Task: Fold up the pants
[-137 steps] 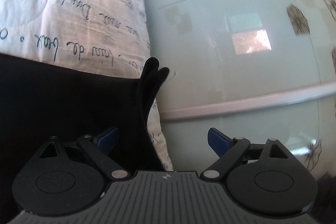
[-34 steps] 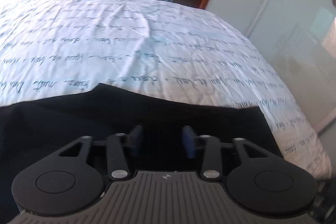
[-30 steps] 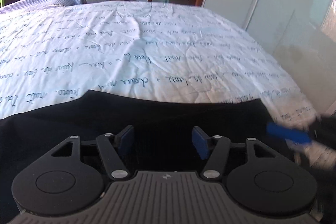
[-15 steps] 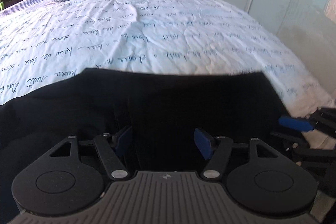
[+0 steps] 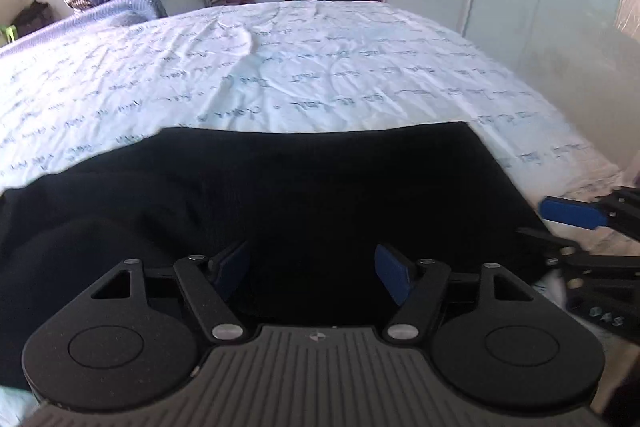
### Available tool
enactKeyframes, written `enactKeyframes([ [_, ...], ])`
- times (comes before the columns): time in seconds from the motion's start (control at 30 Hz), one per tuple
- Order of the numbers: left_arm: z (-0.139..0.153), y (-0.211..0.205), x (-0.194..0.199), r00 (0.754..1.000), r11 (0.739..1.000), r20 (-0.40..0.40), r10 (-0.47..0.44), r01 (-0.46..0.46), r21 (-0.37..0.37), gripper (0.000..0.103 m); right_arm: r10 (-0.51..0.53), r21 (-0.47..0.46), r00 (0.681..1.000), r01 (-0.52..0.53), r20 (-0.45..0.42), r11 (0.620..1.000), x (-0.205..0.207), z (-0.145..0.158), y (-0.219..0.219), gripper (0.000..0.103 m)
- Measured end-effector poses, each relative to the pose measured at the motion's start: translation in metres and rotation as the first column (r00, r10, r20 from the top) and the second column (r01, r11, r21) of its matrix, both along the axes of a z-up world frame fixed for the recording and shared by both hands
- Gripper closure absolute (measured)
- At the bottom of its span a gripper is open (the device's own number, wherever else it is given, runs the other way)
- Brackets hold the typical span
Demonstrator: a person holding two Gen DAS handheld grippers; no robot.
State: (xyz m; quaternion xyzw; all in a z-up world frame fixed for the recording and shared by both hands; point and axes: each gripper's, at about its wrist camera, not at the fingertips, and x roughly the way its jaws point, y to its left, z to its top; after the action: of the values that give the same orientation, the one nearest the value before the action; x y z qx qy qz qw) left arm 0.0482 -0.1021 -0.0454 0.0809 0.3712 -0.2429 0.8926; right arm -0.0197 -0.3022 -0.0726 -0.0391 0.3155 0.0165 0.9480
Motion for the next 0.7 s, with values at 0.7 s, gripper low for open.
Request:
enactKeyframes([
  [0.7,-0.011,-0.017,-0.02,0.997,0.996,0.052,0.051,-0.055,0.077,0.018,-0.077,0.019,0.996,0.076,0.034,0.997,-0.013,-0.004,-0.005,0.042],
])
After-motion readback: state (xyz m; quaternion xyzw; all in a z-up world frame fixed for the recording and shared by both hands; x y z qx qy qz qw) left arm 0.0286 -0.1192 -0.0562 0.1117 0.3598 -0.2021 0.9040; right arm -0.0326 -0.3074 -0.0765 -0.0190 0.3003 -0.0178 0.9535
